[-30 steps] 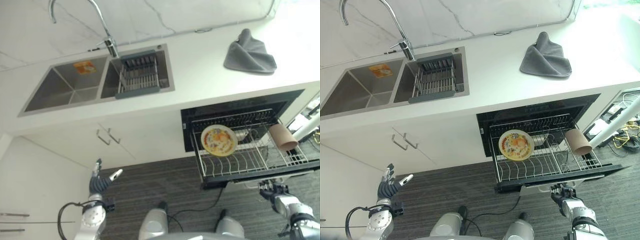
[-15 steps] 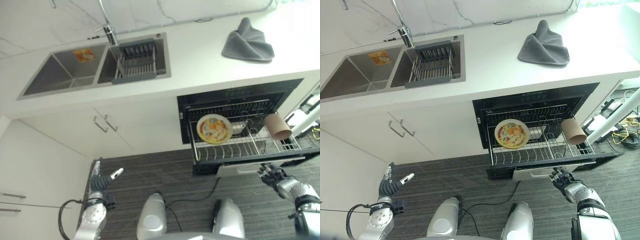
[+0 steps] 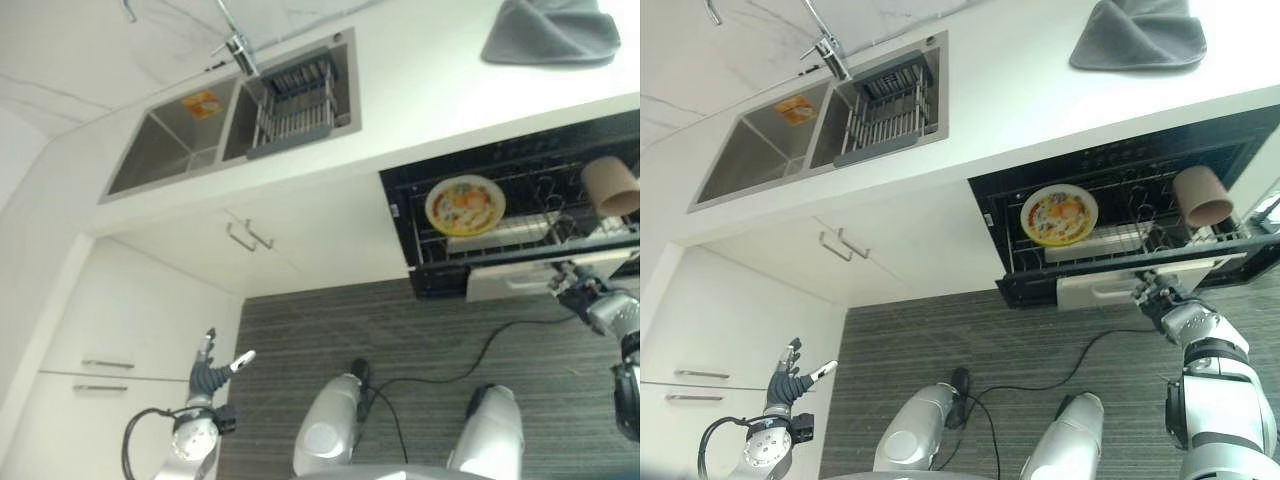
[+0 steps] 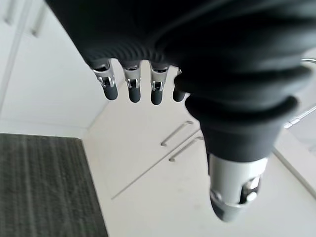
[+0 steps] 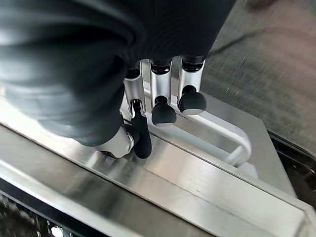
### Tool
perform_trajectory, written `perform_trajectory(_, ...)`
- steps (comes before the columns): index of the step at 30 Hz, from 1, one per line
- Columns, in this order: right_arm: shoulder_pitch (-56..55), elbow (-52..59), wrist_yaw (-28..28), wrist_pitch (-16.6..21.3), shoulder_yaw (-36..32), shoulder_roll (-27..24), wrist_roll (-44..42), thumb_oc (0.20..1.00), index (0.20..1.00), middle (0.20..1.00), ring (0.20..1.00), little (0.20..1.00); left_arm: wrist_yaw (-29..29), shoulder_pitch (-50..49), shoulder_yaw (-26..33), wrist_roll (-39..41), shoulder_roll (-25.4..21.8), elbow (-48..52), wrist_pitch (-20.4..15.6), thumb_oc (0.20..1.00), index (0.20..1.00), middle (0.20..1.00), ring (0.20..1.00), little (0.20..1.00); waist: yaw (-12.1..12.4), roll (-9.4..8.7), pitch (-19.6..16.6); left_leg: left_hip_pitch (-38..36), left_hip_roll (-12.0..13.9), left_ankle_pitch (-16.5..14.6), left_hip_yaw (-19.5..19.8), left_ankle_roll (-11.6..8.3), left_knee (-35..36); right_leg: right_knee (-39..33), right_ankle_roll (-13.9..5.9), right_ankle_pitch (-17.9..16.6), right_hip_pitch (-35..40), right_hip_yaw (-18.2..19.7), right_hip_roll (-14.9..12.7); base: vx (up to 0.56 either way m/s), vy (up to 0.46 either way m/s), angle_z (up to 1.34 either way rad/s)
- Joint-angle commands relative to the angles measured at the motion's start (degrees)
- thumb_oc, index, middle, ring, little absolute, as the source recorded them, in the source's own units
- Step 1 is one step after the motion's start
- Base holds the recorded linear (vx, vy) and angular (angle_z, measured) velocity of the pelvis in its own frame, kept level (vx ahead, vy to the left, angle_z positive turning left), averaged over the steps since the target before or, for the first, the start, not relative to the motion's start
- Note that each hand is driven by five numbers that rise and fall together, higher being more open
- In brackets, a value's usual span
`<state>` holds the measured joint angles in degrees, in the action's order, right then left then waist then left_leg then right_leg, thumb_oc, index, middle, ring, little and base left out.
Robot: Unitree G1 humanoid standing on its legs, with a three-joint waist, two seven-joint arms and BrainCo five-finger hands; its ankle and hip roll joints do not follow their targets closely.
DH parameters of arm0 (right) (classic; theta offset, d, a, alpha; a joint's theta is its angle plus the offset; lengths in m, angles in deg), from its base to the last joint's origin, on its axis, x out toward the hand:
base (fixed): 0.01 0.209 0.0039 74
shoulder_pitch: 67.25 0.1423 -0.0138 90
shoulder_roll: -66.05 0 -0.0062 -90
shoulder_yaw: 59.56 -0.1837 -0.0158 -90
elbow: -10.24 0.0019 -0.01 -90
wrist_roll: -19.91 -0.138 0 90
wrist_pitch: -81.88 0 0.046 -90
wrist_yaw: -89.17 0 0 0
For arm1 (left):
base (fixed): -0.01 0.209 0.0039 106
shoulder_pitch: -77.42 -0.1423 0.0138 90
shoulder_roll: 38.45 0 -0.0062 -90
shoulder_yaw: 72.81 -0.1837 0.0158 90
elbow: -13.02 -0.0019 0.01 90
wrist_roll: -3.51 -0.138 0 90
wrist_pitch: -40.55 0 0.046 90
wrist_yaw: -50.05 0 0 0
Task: Place the dishes in the dishwasher.
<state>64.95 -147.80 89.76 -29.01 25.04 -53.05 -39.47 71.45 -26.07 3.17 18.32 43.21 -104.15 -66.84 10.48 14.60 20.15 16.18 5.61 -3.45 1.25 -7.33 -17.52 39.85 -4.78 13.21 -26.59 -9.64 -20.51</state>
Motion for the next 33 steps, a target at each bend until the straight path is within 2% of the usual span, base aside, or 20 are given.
perform_trajectory(1,7.8,1.1,-1.4,1.7,0.6,0.6,1.0,0.2,0.2,0.2,0.2,0.2,0.1,1.9,1.1,0.6,-2.9,1.2,-2.6,1.0,1.0,1.0,1.0,1.0,2.6,-0.73,1.3,1.6,1.3,1.7,3.9,-0.61,-0.4,-2.0,-0.36,2.1,4.7,1.3,-0.9,-0.04,0.028,-0.01)
perform_trajectory(6,16.2,-0.6,-3.9,3.3,4.3,-3.5,3.7,0.2,0.2,0.2,0.2,0.2,-2.0,1.6,1.6,1.7,-3.7,2.0,-3.4,1.0,1.0,1.0,1.0,1.0,4.5,1.67,2.3,2.7,-1.1,4.7,5.0,-0.04,5.0,-0.1,0.11,3.3,1.0,1.2,-1.5,-0.04,0.017,0.08)
perform_trajectory(11,23.0,-2.6,-4.6,3.6,7.6,-7.4,6.4,0.2,0.2,0.2,0.2,0.2,-3.6,1.4,3.3,2.7,-5.3,2.8,-2.3,1.0,1.0,1.0,1.0,1.0,6.5,3.26,2.2,3.5,-2.7,6.3,6.5,0.29,8.3,2.0,0.65,4.7,-1.1,0.3,-1.9,0.01,-0.02,0.19)
perform_trajectory(12,23.9,-2.9,-4.5,3.8,8.2,-8.0,6.9,0.2,0.2,0.2,0.2,0.2,-3.9,1.2,3.5,2.7,-5.6,2.7,-2.3,1.0,1.0,1.0,1.0,1.0,6.7,3.07,1.9,3.1,-3.1,5.5,6.7,0.19,8.7,2.5,0.46,6.5,-0.7,0.3,-2.2,0.1,-0.074,0.19)
perform_trajectory(14,26.1,-3.2,-4.8,4.1,9.1,-9.3,8.1,0.2,0.2,0.2,0.2,0.2,-4.7,0.8,4.2,2.6,-6.3,2.8,-2.0,1.0,1.0,1.0,1.0,1.0,7.3,3.29,1.9,3.2,-3.8,5.8,7.4,0.2,9.0,3.6,0.7,7.3,-1.0,-0.1,-2.5,0.06,-0.067,0.27)
perform_trajectory(23,35.9,-3.8,-6.4,4.8,13.9,-15.0,11.6,0.2,0.2,0.2,0.2,0.2,-7.7,-2.3,7.7,0.8,-9.2,3.3,-0.5,1.0,1.0,1.0,1.0,1.0,10.1,3.49,0.7,3.0,-4.5,7.6,9.1,0.02,10.9,6.1,1.36,9.2,-0.1,-3.1,-3.2,0.05,-0.06,0.16)
perform_trajectory(25,39.9,-2.7,-4.6,6.4,17.7,-15.0,12.6,0.2,0.2,0.2,0.2,0.2,-9.0,-3.5,8.4,-0.4,-9.7,2.8,-1.9,1.0,1.0,1.0,1.0,1.0,10.1,3.06,0.8,3.4,-4.6,7.6,8.8,0.22,10.4,5.4,1.61,8.6,-0.4,-3.5,-2.4,0.05,-0.023,0.2)
perform_trajectory(27,40.0,-1.7,-4.4,7.1,18.2,-14.5,12.6,0.2,0.2,0.2,0.2,0.2,-9.0,-3.7,9.1,-0.7,-9.9,3.0,-2.7,1.0,1.0,1.0,1.0,1.0,10.1,2.53,1.1,3.5,-4.4,7.5,8.4,0.46,10.4,4.3,1.52,8.1,-0.1,-3.8,-2.0,0.0,0.0,0.0)
perform_trajectory(33,37.0,-1.1,-2.9,7.2,16.0,-14.7,11.6,0.2,0.2,0.2,0.2,0.2,-9.5,-3.5,10.0,0.1,-11.3,5.3,-4.0,1.0,1.0,1.0,1.0,1.0,10.4,1.17,2.0,3.5,-4.0,7.1,8.2,0.89,10.4,1.8,1.03,7.0,1.6,-5.1,-1.5,-0.05,-0.05,-0.08)
